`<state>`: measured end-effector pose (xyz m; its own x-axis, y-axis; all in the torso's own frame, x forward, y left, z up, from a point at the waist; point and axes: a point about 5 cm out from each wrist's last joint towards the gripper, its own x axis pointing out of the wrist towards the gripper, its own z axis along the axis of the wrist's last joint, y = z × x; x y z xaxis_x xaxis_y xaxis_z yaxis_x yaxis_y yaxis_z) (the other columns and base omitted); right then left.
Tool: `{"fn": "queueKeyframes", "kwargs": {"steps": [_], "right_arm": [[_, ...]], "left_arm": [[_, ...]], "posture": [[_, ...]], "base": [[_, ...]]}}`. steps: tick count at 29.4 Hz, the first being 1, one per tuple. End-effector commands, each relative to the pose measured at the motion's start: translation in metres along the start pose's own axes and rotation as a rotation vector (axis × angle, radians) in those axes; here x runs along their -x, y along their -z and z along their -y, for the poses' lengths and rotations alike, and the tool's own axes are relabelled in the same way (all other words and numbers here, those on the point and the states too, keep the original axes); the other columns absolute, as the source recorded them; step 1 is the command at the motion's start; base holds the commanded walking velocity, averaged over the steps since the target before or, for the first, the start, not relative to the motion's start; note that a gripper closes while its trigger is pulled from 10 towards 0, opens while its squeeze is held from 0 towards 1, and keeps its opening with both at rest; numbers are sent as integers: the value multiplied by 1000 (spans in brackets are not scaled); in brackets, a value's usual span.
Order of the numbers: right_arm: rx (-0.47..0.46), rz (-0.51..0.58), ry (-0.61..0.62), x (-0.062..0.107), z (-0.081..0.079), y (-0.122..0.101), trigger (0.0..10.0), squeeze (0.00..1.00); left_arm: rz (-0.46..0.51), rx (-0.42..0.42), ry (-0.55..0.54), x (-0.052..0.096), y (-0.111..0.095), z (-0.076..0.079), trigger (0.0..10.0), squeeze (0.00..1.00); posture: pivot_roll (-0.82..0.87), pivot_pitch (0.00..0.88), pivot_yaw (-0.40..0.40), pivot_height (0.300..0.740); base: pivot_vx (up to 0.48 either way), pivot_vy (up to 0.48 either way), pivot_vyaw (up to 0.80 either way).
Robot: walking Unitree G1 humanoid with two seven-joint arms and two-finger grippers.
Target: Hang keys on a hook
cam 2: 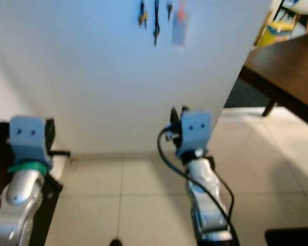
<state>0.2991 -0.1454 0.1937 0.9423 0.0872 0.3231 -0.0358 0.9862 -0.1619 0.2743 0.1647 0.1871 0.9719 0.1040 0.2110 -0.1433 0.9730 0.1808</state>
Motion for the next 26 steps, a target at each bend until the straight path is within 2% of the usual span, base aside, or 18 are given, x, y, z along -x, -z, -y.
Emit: {"fn": "queueKeyframes", "kwargs": {"steps": [1,5,7,13,18,26], "right_arm": [[-14,-16,-10,1,-3,2,10000,0],[-21,-13,-29,-1,-5,0,10000,0],[-21,-2,-43,-4,-6,-2,10000,0],[-39,19,-54,-9,-6,-8,10000,0],[-53,39,-58,-14,-8,-14,10000,0],[-61,53,-61,-17,-11,-17,10000,0]], "left_arm": [[-18,-12,-3,0,4,-2,10000,0],[-18,8,14,-2,2,2,10000,0],[-38,44,37,-5,-3,7,10000,0],[-51,80,81,-8,-12,14,10000,0],[-6,74,89,-12,-20,16,10000,0],[-6,101,107,-15,-24,16,10000,0]], "posture": [[-124,13,97,740],[-124,8,96,740],[-123,2,95,740],[-120,0,98,740],[-120,0,98,740],[-118,0,105,740]], "base": [[-364,0,0],[-91,0,-314],[0,0,-722],[0,0,-800],[0,0,-800],[0,0,-800]]}}
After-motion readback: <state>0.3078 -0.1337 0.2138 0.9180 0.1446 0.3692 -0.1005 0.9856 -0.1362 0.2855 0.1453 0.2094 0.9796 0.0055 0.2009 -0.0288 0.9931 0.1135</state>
